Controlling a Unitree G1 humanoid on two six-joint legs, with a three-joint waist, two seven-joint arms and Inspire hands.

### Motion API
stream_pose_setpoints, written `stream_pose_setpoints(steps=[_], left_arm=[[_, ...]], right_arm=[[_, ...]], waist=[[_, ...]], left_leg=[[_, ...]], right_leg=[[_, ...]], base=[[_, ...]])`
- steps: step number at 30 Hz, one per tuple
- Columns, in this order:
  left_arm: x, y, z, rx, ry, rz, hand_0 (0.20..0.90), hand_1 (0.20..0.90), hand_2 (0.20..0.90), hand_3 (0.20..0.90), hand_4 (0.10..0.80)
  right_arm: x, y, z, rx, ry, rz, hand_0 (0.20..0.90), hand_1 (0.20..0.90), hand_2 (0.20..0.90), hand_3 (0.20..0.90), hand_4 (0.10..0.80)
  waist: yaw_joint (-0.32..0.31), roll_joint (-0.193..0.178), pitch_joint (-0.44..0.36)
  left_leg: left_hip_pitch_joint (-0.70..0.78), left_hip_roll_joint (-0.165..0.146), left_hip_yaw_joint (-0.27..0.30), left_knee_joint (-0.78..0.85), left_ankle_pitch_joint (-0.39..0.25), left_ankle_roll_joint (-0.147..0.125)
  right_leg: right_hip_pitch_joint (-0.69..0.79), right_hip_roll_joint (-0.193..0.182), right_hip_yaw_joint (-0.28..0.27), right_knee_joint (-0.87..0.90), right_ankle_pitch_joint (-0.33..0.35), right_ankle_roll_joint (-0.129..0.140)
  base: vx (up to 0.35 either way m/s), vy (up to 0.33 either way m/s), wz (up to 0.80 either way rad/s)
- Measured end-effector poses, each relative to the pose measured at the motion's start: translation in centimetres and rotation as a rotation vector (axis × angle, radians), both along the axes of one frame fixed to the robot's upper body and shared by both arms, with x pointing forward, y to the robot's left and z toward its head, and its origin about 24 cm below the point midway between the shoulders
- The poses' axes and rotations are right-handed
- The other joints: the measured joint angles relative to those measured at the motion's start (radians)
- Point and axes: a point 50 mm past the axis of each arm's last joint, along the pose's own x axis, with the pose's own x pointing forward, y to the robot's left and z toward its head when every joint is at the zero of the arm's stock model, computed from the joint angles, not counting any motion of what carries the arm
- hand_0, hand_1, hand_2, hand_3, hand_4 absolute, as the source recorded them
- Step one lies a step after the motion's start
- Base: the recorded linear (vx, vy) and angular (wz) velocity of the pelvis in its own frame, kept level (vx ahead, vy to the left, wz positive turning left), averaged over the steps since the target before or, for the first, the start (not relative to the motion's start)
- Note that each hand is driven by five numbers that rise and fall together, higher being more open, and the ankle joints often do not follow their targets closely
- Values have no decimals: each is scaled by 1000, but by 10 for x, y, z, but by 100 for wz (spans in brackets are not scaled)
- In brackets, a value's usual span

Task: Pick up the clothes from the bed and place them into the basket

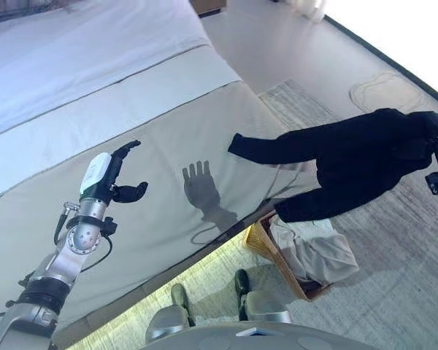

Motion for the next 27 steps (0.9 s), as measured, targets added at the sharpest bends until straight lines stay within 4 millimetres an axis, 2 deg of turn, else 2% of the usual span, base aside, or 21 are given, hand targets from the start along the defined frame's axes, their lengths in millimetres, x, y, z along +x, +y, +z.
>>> stream_pose_setpoints(steps=[5, 11, 16, 27], left_arm=[[-1, -7, -8, -4, 10, -20, 900, 900, 900, 900, 800], [-2, -7, -10, 4, 27, -29, 900, 900, 900, 900, 800], [-2, -8, -11, 5, 38, -37, 900, 900, 900, 900, 800], [-3, -13, -17, 11, 79, -73, 900, 900, 900, 900, 800]], right_arm=[[-14, -10, -7, -16, 39, -34, 300, 300, 300, 200, 100], [-25, -16, -19, -10, 84, -56, 300, 300, 300, 200, 100], [-28, -17, -23, 26, 86, -61, 300, 300, 300, 200, 100], [-30, -24, -26, 59, 76, -103, 300, 300, 300, 200, 100]], waist=[[-42, 36, -40], [-77, 61, -59], [-98, 69, -65], [-96, 85, -77]], left_leg=[[11, 13, 38, -1, -13, -6], [7, 16, 59, 0, -13, -7], [8, 17, 67, 0, -13, -7], [0, 17, 67, 0, -14, -7]], right_leg=[[-7, 12, 34, 0, 0, 0], [-25, 20, 59, 0, 0, -1], [-27, 19, 69, 0, 0, 0], [-35, 17, 73, 0, 0, -1]], base=[[-11, -15, -22], [-22, -38, -13], [-15, -42, -4], [-11, -44, 0]])
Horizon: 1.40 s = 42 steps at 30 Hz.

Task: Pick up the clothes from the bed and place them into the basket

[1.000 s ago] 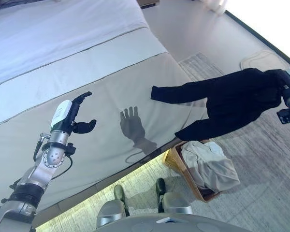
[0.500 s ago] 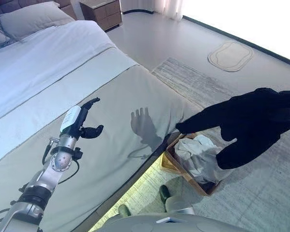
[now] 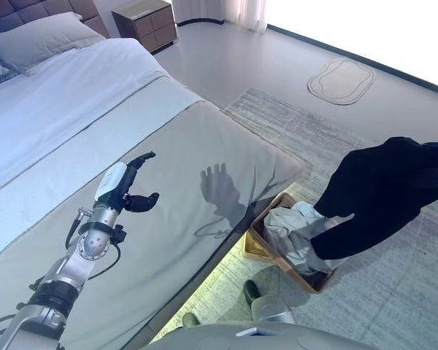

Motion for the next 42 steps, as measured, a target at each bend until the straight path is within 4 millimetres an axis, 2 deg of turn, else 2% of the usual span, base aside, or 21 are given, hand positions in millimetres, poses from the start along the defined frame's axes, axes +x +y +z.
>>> stream_pose_setpoints(steps=[5, 16, 17, 18, 26, 32, 42], left_arm=[[0, -2, -2, 2, 15, -13, 900, 900, 900, 900, 800], [-1, -4, -4, 3, 27, -25, 900, 900, 900, 900, 800], [-1, -4, -4, 3, 28, -27, 900, 900, 900, 900, 800], [-1, -5, -5, 4, 32, -33, 900, 900, 900, 900, 800], [-2, -9, -8, 9, 55, -55, 900, 900, 900, 900, 800], [-1, -9, -8, 13, 62, -46, 900, 900, 900, 900, 800], [0, -9, -8, 14, 63, -43, 900, 900, 900, 900, 800]], right_arm=[[-5, -12, -6, 28, 6, -72, 300, 300, 300, 200, 100], [-8, -15, -23, 31, 90, -95, 300, 300, 300, 200, 100], [-8, -15, -24, 27, 102, -90, 825, 825, 825, 812, 712], [-7, -13, -27, 26, 119, -84, 900, 900, 900, 900, 800], [-8, -10, -48, 48, 212, -76, 900, 900, 900, 900, 800], [3, -3, -49, 77, 183, -65, 900, 900, 900, 900, 800], [5, 0, -55, 82, 172, -76, 900, 900, 900, 900, 800]], waist=[[0, 18, -12], [0, 56, -35], [1, 57, -36], [2, 61, -38], [17, 65, -40], [23, 65, -40], [38, 62, -36]], left_leg=[[-5, 0, -2, 0, 0, 0], [-20, 2, -16, -3, 0, 0], [-22, 2, -17, -3, 0, 0], [-27, 3, -17, -2, 1, 0], [-37, 2, -22, 0, 3, -1], [-37, 1, -24, 0, 3, -1], [-37, -2, -29, 0, 3, -1]], right_leg=[[-5, -1, -4, 0, 0, 0], [-10, -1, -22, -3, -1, 0], [-12, -1, -22, -3, -1, 0], [-17, -1, -23, -3, -1, 0], [-24, -1, -31, -3, 0, 0], [-24, -2, -36, -3, -1, 0], [-22, -2, -39, -4, -1, 0]], base=[[-13, -25, 1], [-42, -17, 4], [-79, -8, 2], [-57, -4, -1], [-46, 2, 2], [-12, 2, 1], [-2, -2, 0]])
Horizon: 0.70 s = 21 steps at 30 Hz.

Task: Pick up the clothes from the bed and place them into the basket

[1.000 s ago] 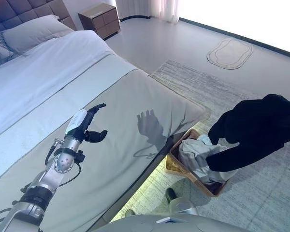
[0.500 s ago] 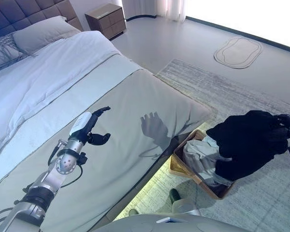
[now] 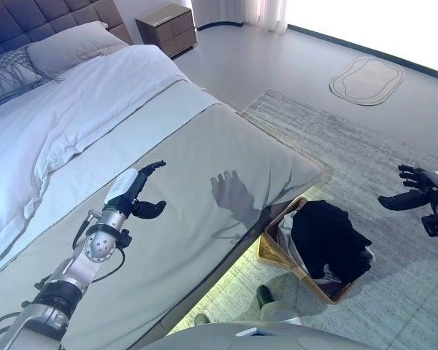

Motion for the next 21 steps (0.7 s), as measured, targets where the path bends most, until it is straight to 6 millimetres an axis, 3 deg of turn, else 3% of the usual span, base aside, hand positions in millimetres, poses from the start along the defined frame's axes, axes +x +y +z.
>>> stream_pose_setpoints(steps=[6, 11, 18, 21], left_arm=[[-2, 2, -1, -1, -9, 16, 900, 900, 900, 900, 800], [-3, -2, -3, -20, -8, 18, 900, 900, 900, 900, 800], [-17, -23, -26, -95, 15, 46, 900, 900, 900, 900, 800], [-32, -36, -46, -159, 91, 48, 900, 900, 900, 900, 800]], right_arm=[[10, 16, -1, 16, -65, 48, 900, 900, 900, 900, 800], [15, 43, -10, 46, -164, 105, 900, 900, 900, 900, 800], [10, 111, -36, -12, -255, 268, 900, 900, 900, 900, 800], [-3, 144, -57, -49, -267, 355, 900, 900, 900, 900, 800]], waist=[[11, -5, 23], [30, -10, 33], [57, -15, 46], [67, -14, 51]], left_leg=[[1, 0, -7, 0, 1, -2], [15, 0, -22, 0, 1, -2], [13, 0, -59, 0, 6, -2], [11, 0, -100, 0, 10, 1]], right_leg=[[3, 2, -4, 0, 0, 0], [26, 1, -15, -1, -3, 3], [42, -2, -53, -1, -7, 8], [63, -12, -93, -1, -20, 14]], base=[[23, 4, 2], [51, 19, 8], [63, 48, 16], [90, 91, 38]])
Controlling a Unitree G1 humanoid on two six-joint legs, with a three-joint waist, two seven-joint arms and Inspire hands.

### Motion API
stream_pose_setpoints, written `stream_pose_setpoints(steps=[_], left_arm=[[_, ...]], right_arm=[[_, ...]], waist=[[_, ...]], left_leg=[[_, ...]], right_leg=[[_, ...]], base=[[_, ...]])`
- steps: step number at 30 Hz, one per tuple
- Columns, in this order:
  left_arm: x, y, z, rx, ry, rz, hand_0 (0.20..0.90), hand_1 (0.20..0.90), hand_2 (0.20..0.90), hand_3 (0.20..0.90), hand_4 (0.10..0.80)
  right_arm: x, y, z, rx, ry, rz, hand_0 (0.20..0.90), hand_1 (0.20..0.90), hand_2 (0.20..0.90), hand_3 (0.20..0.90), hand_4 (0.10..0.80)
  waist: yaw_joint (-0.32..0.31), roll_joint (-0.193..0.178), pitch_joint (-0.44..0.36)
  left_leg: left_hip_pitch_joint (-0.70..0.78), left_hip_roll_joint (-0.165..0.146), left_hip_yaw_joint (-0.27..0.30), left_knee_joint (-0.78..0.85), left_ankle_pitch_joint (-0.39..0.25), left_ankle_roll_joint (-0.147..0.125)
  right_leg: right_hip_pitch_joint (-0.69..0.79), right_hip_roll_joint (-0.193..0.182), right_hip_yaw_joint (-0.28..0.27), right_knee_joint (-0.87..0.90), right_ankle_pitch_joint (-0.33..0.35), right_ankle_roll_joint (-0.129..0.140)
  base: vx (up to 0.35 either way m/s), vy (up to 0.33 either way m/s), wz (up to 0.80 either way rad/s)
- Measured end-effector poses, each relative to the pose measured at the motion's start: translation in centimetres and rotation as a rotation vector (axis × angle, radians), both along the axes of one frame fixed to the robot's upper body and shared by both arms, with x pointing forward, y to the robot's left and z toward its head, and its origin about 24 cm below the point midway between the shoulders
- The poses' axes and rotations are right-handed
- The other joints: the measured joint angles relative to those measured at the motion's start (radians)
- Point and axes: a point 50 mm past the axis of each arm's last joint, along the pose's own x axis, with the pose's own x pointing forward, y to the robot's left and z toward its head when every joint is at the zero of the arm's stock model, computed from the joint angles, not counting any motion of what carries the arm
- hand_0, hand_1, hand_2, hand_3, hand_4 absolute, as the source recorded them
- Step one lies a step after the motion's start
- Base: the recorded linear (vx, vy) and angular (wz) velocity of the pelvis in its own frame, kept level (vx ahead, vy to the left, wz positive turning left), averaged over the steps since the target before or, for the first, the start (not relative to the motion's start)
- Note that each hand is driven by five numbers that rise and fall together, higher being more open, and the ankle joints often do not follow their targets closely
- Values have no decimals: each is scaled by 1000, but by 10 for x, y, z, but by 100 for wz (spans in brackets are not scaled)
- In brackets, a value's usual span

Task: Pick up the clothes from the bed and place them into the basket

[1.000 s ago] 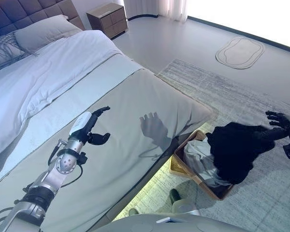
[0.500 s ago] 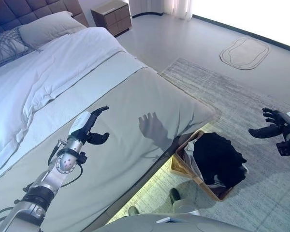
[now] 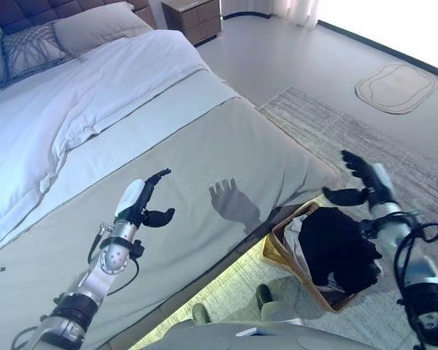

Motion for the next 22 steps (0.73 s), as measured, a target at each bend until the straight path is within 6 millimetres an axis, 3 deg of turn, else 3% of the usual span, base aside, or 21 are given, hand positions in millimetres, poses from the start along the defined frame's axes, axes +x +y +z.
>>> stream_pose_setpoints(steps=[3, 10, 22], left_arm=[[-16, -2, -14, -17, 84, -20, 900, 900, 900, 900, 800], [-39, 14, -27, -28, 152, 59, 900, 900, 900, 900, 800], [-52, 14, -34, -59, 228, 33, 900, 900, 900, 900, 800]], right_arm=[[-8, 20, -13, -127, 39, 120, 900, 900, 900, 900, 800], [-20, 30, -22, -318, 6, 189, 900, 900, 900, 900, 800], [-27, 36, -31, -318, 37, 209, 900, 900, 900, 900, 800]], waist=[[25, 4, 2], [73, 5, 1], [138, -9, -9]], left_leg=[[-11, -6, -26, 0, 3, 1], [-21, -20, -84, 0, 11, 6], [-37, -20, -138, -1, 31, 5]], right_leg=[[3, -7, -28, 0, -4, 1], [25, -23, -87, 0, -12, 11], [40, -22, -140, 0, -12, 10]], base=[[72, 79, 29], [83, 69, 26], [46, 20, 14]])
